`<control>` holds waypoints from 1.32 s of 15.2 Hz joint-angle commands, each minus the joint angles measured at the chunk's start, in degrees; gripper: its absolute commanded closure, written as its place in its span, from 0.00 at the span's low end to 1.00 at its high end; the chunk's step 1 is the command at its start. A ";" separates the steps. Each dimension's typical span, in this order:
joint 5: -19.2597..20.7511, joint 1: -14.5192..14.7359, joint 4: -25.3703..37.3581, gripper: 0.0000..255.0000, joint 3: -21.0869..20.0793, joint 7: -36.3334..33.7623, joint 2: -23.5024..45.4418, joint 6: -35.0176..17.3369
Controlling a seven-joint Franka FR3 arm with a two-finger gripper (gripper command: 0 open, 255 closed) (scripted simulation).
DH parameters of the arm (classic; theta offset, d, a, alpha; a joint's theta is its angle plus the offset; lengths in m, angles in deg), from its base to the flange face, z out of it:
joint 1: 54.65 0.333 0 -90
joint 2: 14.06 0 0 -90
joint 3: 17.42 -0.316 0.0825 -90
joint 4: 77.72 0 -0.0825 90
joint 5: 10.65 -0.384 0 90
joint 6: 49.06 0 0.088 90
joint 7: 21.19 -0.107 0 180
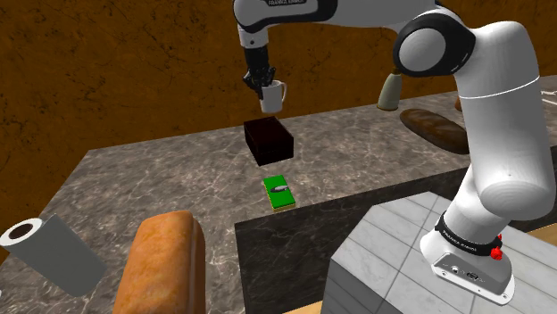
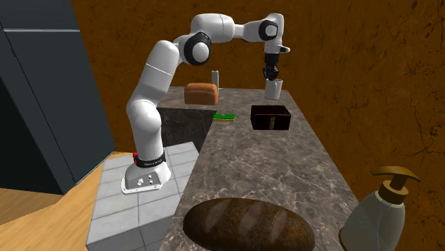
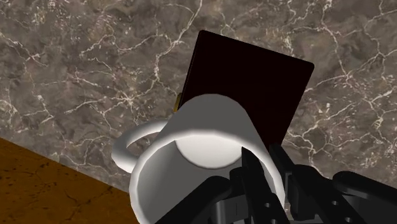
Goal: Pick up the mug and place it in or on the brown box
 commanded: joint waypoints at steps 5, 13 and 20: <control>0.01 -0.12 -5.92 1.00 0.00 -0.20 -0.88 -5.08; 0.06 -0.21 -12.93 1.00 0.01 -0.53 -1.24 -11.72; 0.06 -0.20 -12.93 1.00 0.01 -0.53 -1.24 -11.72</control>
